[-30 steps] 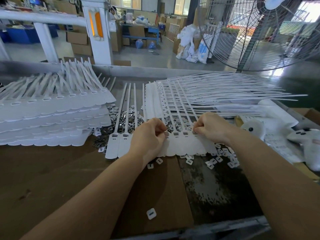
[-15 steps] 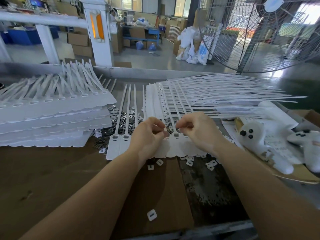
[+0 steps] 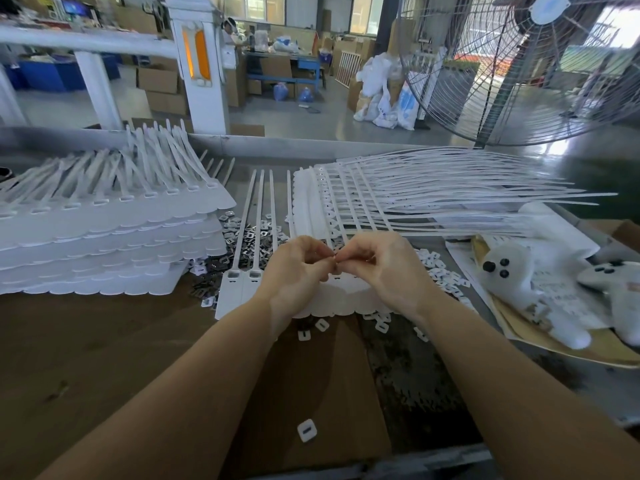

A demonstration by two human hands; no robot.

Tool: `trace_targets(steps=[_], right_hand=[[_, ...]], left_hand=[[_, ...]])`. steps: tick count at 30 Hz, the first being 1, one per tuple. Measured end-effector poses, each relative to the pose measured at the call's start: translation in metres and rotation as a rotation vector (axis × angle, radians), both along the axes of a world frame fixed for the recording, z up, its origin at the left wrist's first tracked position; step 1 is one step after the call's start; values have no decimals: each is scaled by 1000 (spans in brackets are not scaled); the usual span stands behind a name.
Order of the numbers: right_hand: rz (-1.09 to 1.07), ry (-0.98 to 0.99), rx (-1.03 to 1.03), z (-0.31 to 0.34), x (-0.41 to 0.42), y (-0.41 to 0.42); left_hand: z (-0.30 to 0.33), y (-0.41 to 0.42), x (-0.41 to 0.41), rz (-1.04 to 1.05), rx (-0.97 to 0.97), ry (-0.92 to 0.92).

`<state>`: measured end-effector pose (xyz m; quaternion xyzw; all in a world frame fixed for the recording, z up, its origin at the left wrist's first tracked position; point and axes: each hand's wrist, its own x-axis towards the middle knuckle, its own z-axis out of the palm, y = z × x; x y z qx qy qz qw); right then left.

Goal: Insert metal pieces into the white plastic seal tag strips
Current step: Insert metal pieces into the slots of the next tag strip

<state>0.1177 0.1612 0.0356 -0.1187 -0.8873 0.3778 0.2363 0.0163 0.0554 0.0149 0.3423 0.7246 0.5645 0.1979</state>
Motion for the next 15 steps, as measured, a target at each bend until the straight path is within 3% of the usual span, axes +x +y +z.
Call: trace_targets(steps=[2,8,15], right_hand=[[-35,-12,47,-2,0,2],[-189,-32,30,0,11,24],[-300,-182,137,10,32,54]], left_hand=[[-1,1,3,-5,-35,61],[-11,1,13,-16,-206,527],[-13,4,14,-14,-275,590]])
